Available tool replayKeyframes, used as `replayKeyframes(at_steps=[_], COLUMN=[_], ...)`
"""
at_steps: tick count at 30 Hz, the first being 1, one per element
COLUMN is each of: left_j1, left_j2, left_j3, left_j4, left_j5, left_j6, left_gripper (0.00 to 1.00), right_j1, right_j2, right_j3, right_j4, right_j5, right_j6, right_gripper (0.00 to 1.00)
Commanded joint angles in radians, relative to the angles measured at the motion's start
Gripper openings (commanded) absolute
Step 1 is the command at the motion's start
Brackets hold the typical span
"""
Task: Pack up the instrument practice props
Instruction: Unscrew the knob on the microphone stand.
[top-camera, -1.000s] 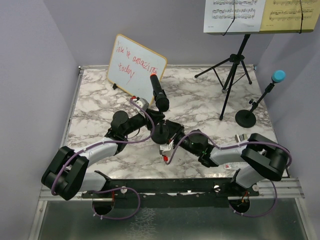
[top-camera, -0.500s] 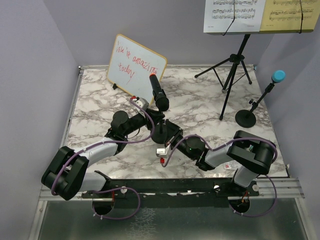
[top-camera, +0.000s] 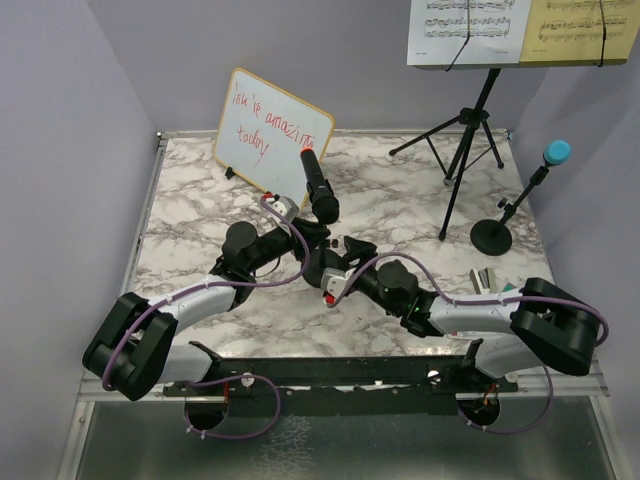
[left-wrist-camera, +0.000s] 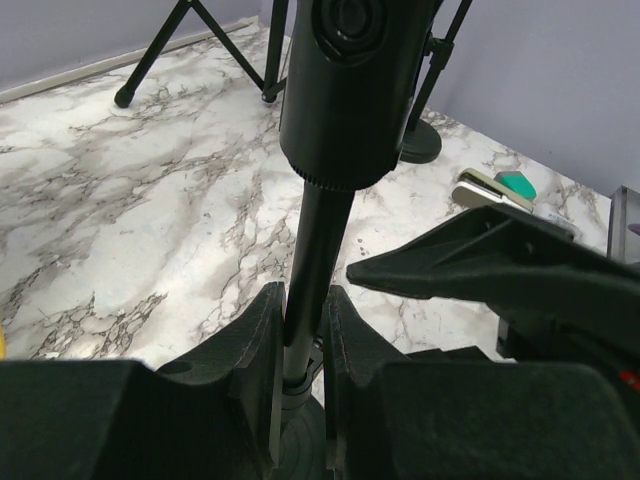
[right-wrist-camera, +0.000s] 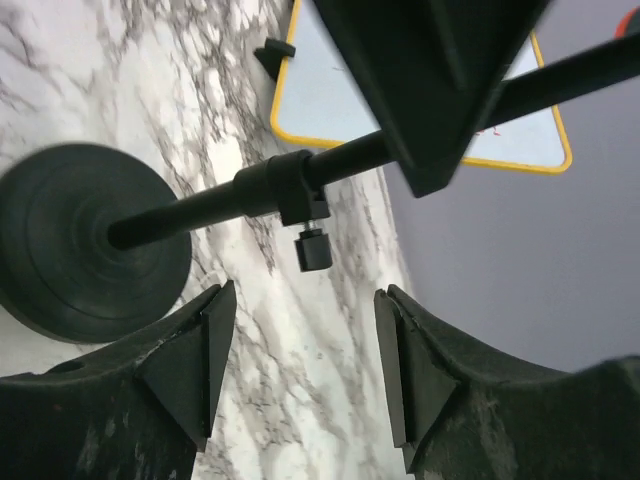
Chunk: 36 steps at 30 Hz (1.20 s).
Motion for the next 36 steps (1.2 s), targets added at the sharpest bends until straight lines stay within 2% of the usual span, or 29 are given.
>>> replayKeyframes(at_steps=[1, 6, 12, 17, 20, 23, 25, 29, 36], left_j1=[-0.011, -0.011, -0.011, -0.011, -0.011, -0.011, -0.011, -0.011, -0.011], left_j2=[-0.012, -0.013, -0.020, -0.023, -0.023, -0.027, -0.032, -0.049, -0.038], left_j3=[0.015, 0.015, 0.015, 0.015, 0.015, 0.015, 0.014, 0.009, 0.015], left_j4=[-0.026, -0.027, -0.029, -0.032, -0.034, -0.035, -0.037, -0.041, -0.042], left_j5=[0.055, 0.056, 0.055, 0.055, 0.055, 0.055, 0.056, 0.055, 0.062], left_j6=[-0.030, -0.031, -0.031, -0.032, -0.030, -0.029, -0.029, -0.024, -0.029], left_gripper=[0.00, 0.00, 0.00, 0.00, 0.00, 0.00, 0.00, 0.00, 0.00], right_j1=[-0.011, -0.042, -0.114, -0.201, -0.226, -0.239, -0.246, -0.260, -0.291], right_j2=[-0.099, -0.204, -0.292, -0.296, -0.280, -0.259, -0.236, -0.182, -0.060], right_j3=[0.031, 0.021, 0.002, 0.054, 0.036, 0.016, 0.029, 0.016, 0.019], right_j4=[-0.239, -0.289, -0.232, -0.272, -0.205, -0.152, -0.193, -0.153, -0.038], right_j5=[-0.077, -0.135, -0.159, -0.177, -0.156, -0.105, -0.061, -0.068, -0.220], right_j6=[0.325, 0.528, 0.906, 1.329, 1.565, 1.765, 1.877, 2.023, 2.194], right_gripper=[0.65, 0.69, 0.84, 0.85, 0.85, 0.83, 0.81, 0.79, 0.75])
